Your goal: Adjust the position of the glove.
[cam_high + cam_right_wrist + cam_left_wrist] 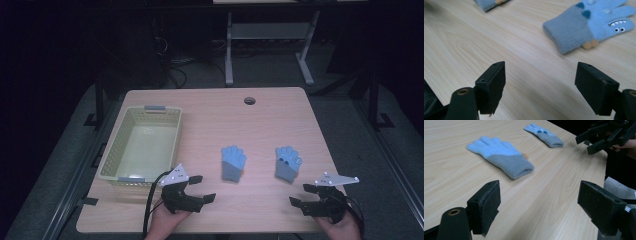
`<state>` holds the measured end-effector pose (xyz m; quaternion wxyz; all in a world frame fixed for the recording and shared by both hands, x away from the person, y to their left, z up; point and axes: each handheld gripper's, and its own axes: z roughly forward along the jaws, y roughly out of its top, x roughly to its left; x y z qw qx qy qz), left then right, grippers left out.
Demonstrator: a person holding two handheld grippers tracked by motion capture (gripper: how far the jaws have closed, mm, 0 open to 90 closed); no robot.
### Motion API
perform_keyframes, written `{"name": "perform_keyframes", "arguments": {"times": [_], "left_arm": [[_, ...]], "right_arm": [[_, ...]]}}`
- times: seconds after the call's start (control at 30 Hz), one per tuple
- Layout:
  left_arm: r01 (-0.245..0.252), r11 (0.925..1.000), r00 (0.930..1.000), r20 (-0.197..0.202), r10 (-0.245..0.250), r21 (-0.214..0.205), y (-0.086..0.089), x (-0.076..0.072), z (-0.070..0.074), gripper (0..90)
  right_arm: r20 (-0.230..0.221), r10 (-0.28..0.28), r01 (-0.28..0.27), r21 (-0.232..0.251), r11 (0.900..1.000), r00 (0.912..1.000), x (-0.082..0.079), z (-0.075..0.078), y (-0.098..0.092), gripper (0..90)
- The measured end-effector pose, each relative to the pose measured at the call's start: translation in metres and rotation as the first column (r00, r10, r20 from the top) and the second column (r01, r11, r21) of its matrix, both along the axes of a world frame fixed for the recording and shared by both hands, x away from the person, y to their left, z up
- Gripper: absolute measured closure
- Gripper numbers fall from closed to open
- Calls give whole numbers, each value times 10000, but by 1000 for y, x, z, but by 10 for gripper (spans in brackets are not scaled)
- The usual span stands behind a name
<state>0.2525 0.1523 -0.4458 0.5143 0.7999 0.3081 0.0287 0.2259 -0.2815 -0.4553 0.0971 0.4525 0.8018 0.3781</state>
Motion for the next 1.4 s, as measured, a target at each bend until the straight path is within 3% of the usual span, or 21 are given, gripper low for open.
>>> {"name": "perform_keyframes", "arguments": {"times": [0.3,0.6,0.8,1.0,1.07,1.4], "left_arm": [[-99,9999,9999,23,99,108,4,-2,1,181],[-365,9993,9993,8,365,-62,8,3,0,181],[-387,9992,9992,86,386,72,10,2,0,181],[-472,9989,9989,59,472,13,13,0,0,181],[-505,9987,9987,19,505,-70,13,1,-1,181],[-397,9992,9992,98,396,58,10,-1,-1,181]], "right_arm": [[15,-43,43,118,9999,10000,4,0,-1,216],[-152,217,-217,9,9998,9996,19,2,6,180],[-167,480,-484,-276,9984,9987,28,8,11,191],[-155,530,-532,-90,9985,9985,42,21,11,200],[-46,555,-557,-273,9981,9984,46,26,10,205],[-422,673,-697,-586,9958,9968,70,37,11,209]]}}
